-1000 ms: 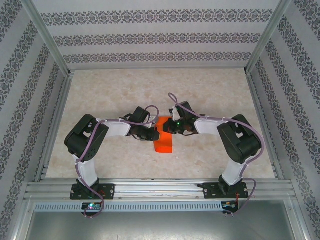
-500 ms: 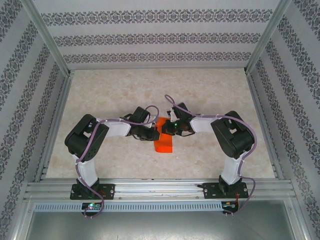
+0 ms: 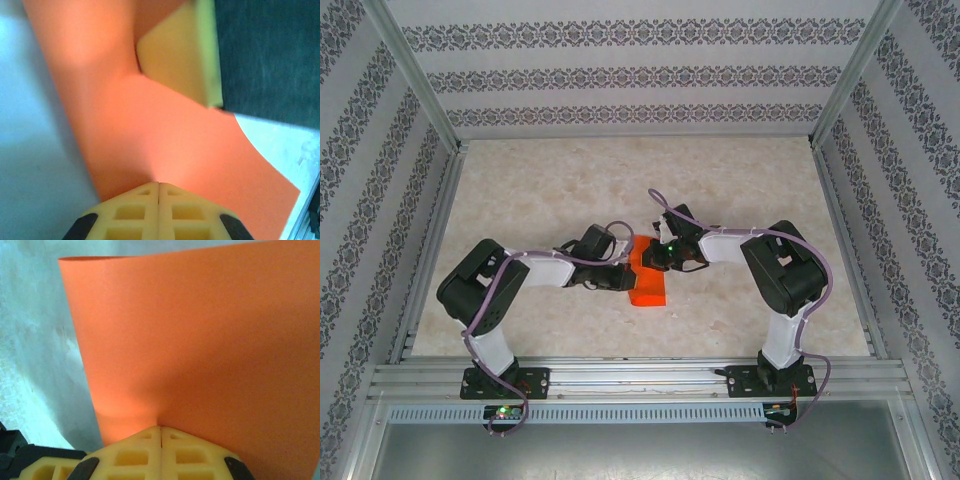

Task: Fold a paper plane with a square sheet of paper (fold left side to right side)
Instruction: First fold the square sheet of paper in half at the center of the table.

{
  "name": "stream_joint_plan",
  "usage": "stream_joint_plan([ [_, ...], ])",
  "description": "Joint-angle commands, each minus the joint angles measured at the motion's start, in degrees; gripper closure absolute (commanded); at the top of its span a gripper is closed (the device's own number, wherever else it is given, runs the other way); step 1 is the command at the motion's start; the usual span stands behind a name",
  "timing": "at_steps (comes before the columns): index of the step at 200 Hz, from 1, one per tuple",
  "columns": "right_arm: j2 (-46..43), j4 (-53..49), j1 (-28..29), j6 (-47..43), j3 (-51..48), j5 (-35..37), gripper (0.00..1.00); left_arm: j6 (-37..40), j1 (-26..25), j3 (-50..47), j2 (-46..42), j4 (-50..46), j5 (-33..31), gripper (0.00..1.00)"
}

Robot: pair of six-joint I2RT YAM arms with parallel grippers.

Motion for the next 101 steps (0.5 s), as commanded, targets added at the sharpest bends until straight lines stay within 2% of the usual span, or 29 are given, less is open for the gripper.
stream_joint_plan([
  [1,3.5,-5.5,-1.9,-1.7,-0.5,7.7,1.00,-2.2,-2.4,-5.2,-0.1,-10.4,0.2,0.96],
  [101,3.9,-7.0,-1.9,-3.1,0.3,7.3,1.00,-6.4,-6.0,-11.0,-6.1,-10.4,-1.2,0.96],
])
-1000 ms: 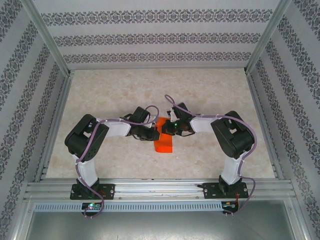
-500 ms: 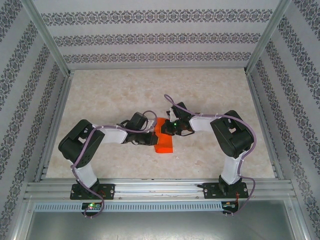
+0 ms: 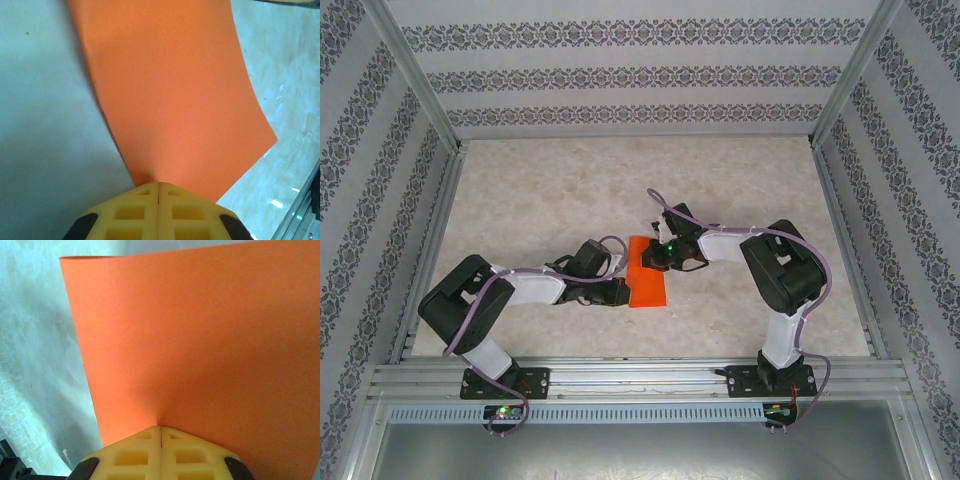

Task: Fold a paper plane with a square sheet of paper (fold left side to right side)
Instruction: First fold the square sheet of paper in half at the center of the table, then hold the square sheet of paper at the center of the table.

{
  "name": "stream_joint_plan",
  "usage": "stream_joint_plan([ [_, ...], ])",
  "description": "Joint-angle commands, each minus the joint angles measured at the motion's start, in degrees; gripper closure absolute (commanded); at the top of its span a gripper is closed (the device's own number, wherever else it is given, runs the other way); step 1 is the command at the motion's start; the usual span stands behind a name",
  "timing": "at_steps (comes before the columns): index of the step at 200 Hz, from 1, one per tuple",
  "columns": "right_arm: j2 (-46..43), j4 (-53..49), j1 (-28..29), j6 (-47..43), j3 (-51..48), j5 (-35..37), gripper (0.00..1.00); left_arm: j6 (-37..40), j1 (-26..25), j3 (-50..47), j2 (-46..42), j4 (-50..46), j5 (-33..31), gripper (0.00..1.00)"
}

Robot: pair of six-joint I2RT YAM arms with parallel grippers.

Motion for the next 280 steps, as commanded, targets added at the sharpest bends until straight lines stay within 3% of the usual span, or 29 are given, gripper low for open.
stream_joint_plan([
  [1,3.4,-5.3,-2.0,-2.0,-0.7,8.1,1.00,-1.9,-2.7,-3.3,1.0,-11.2,1.5,0.96],
  [204,3.7,-6.9,-1.3,-3.2,0.0,8.2,1.00,-6.8,-6.7,-5.7,-4.0,-9.5,2.0,0.96],
  [250,2.8,-6.9,-1.1,-3.9,-0.1,7.8,1.00,-4.6,-0.4,-0.9,-11.8,-13.7,3.2,0.96],
  [280,2.5,-6.9,-0.9,-3.8,0.0,7.8,1.00,-0.2,4.6,4.5,-9.3,-15.8,4.9,0.97],
])
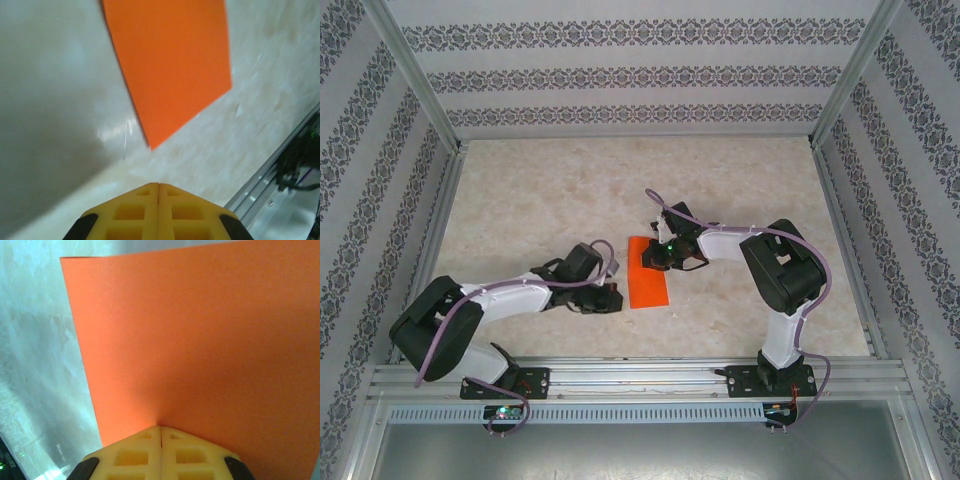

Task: Fold a paper plane with a square sheet of paper (fold left side to right side)
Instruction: Hold the square sheet of paper at the center of the table.

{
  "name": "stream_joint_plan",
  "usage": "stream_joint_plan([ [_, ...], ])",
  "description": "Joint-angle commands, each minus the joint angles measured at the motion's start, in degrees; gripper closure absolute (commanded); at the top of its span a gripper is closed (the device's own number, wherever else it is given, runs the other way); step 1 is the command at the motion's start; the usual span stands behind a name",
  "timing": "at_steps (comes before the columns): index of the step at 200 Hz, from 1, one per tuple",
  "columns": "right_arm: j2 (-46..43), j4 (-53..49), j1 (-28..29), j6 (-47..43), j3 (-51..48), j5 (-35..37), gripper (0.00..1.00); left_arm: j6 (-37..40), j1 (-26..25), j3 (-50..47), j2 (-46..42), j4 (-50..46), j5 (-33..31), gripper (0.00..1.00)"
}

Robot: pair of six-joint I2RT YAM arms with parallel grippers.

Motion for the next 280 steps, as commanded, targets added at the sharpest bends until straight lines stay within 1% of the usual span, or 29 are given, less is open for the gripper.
stream_joint_plan([
  [1,2.3,-5.1,-1.0,-1.2,-0.9,7.9,1.00,4.5,3.2,5.2,1.8,-4.2,2.2,0.97],
  [30,2.2,-5.3,-0.9,-1.1,-0.8,8.1,1.00,8.1,3.6,11.7,8.9,-5.4,3.2,0.98],
  [57,2.4,-5.3,-0.8,-1.0,-0.7,8.0,1.00,8.7,3.6,14.7,14.3,-3.5,3.8,0.99],
  [78,2.7,-5.3,-0.6,-1.0,-0.4,7.9,1.00,9.2,3.0,16.6,17.6,-1.9,5.2,0.99],
  [99,2.8,-5.4,-0.5,-1.1,-0.5,7.9,1.00,10.8,1.7,19.0,20.3,-3.3,4.7,0.99],
  [120,2.6,-5.9,-0.5,-1.4,-0.4,8.2,1.00,10.6,1.1,19.8,22.4,-3.0,3.9,0.99],
  [144,2.4,-6.1,-0.4,-1.4,-0.2,8.1,1.00,11.5,0.7,20.4,24.0,-5.7,0.3,0.99],
  [207,-0.5,-5.8,-0.5,-1.1,2.5,5.2,1.00,9.5,-0.1,18.3,25.5,-5.3,-1.9,0.99],
  [220,-2.1,-5.7,-0.9,-1.0,3.5,4.8,0.93,9.0,-0.2,18.0,25.5,-5.4,-2.5,1.00],
  [236,-4.5,-5.9,-1.4,-1.0,4.2,4.3,0.92,8.4,-0.4,17.7,25.4,-5.3,-2.8,1.00],
  [241,-5.4,-6.0,-1.5,-0.9,4.2,4.2,0.93,8.3,-0.4,17.7,25.3,-5.1,-2.7,1.00],
  [258,-8.5,-6.5,-1.6,-0.7,3.0,4.4,1.00,7.7,-0.7,17.5,25.2,-4.8,-2.9,1.00],
  [280,-12.6,-6.6,-1.3,0.7,-1.2,4.1,1.00,7.2,-0.8,17.5,25.1,-4.5,-2.9,1.00],
])
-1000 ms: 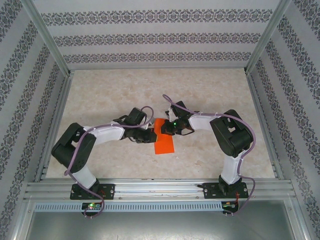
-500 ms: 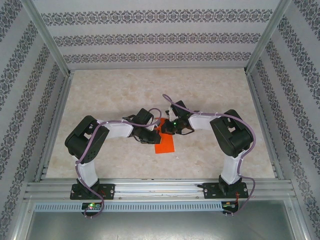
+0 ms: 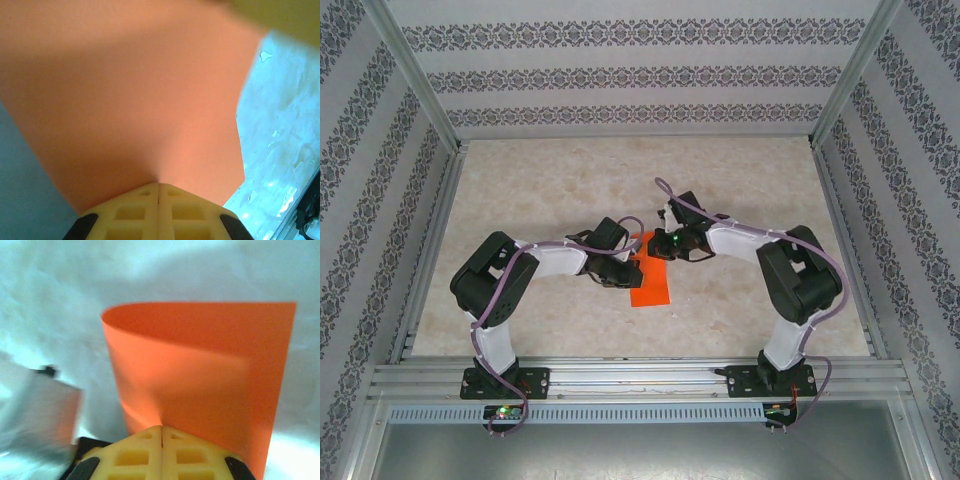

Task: Fold a paper plane with a square sheet of paper (fold left side to right side)
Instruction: Hold the square sheet of paper at the center of the table, then first fold the square sheet of paper in half at the center of the table.

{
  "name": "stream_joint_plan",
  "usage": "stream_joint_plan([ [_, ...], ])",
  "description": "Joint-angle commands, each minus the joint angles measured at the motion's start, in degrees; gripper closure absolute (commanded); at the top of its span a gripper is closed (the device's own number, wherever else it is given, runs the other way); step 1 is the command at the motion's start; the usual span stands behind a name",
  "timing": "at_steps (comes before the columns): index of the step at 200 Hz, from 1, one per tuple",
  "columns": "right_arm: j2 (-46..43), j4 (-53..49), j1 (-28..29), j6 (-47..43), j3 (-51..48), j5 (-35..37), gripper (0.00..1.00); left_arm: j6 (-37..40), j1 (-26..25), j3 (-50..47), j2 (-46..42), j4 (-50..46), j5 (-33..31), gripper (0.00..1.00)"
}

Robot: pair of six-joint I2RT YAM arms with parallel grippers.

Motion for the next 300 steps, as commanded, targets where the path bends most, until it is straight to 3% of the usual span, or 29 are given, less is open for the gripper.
stream_joint_plan([
  [1,-5.3,-1.3,0.2,0.8,-3.3,0.7,1.00,-1.1,-1.3,-1.9,1.5,-2.5,-3.5,1.00],
  [37,-9.6,-0.2,3.2,3.5,-11.0,0.5,1.00,-1.2,-1.4,-1.9,1.5,-2.6,-3.7,1.00],
  [74,-8.2,1.9,5.7,5.7,-14.5,1.5,1.00,-1.4,-1.5,-1.8,1.3,-2.7,-3.7,1.00],
  [179,-2.9,-6.9,6.1,1.3,-14.3,9.8,1.00,-3.4,0.5,1.5,-0.4,2.7,1.6,0.97],
  [300,-1.1,-9.6,6.2,-0.2,-13.7,12.8,1.00,-0.7,2.5,1.9,3.3,7.0,-2.7,0.98],
])
